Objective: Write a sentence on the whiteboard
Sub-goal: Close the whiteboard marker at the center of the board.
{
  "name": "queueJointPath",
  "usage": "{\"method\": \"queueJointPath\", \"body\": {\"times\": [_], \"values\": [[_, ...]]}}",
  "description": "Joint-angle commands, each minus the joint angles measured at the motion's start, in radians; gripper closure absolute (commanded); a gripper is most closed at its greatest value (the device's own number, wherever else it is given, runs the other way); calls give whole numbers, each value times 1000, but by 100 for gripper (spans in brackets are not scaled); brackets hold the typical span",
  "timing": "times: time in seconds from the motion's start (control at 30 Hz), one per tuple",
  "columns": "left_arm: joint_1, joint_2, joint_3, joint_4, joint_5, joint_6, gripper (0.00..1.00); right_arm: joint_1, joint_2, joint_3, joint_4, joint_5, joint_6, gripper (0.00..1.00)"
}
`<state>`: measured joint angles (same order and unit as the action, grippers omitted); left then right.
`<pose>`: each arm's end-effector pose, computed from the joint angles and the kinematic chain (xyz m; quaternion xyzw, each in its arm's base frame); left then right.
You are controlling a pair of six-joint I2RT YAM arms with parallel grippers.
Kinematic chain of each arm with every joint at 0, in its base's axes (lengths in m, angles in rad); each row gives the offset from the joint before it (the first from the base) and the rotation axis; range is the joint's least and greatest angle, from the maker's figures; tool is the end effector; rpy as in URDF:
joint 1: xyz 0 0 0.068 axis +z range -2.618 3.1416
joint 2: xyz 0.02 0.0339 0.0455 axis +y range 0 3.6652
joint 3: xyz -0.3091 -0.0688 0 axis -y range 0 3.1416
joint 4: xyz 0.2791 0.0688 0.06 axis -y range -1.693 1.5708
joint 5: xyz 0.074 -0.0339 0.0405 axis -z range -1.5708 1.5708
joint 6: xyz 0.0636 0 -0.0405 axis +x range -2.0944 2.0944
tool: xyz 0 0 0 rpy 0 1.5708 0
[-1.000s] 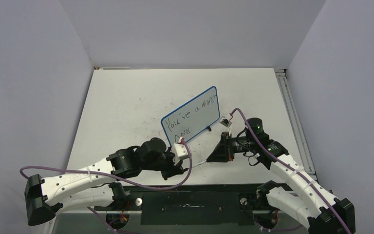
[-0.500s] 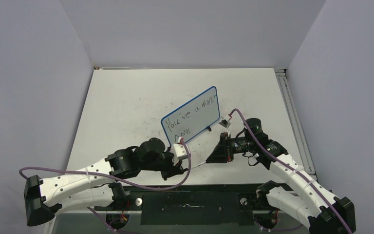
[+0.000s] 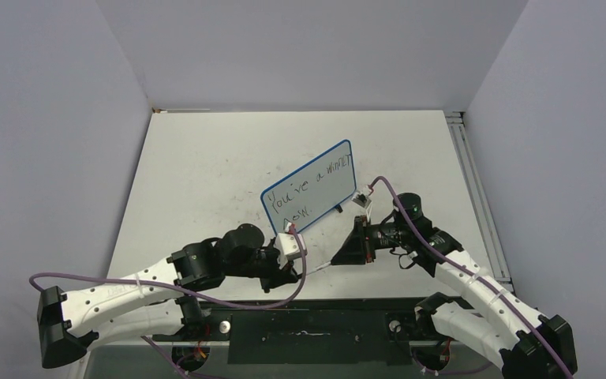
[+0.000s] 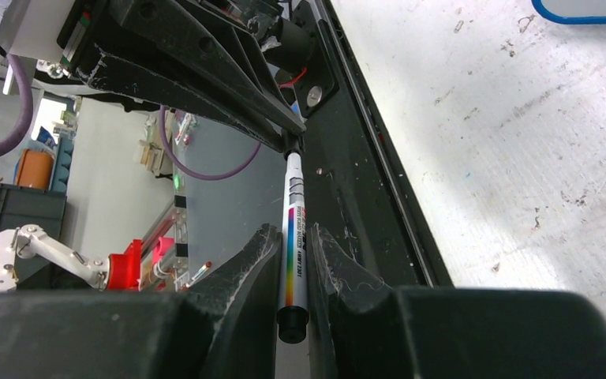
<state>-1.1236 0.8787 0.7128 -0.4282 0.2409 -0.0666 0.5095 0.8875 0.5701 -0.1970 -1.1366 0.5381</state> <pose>0.0816 -0.2053 0.2886 0.4908 0.7287 -0.3490 0.3262 0.1434 0.1462 0.2735 -0.2608 0.7318 0.6150 0.1353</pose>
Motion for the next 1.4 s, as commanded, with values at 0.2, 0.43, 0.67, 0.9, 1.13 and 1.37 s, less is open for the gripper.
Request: {"method": "queueJointPath", "body": {"times": [0.2,0.43,0.67,0.9,1.13,1.37], "values": [[4,-37,12,70,20,10,100,35,15,-45,188,-41,99,95],[4,-38,24,100,26,4,100,69,31,-80,343,-28,186,95],[4,-21,51,114,15,17,100,115,47,-87,382,0,197,95],[4,-55,59,82,-47,13,96,128,50,-121,497,3,263,95],[5,-119,98,16,-115,-4,48,129,41,-129,527,18,275,95],[37,-152,163,13,-227,-219,22,129,17,-165,683,71,372,95]]}}
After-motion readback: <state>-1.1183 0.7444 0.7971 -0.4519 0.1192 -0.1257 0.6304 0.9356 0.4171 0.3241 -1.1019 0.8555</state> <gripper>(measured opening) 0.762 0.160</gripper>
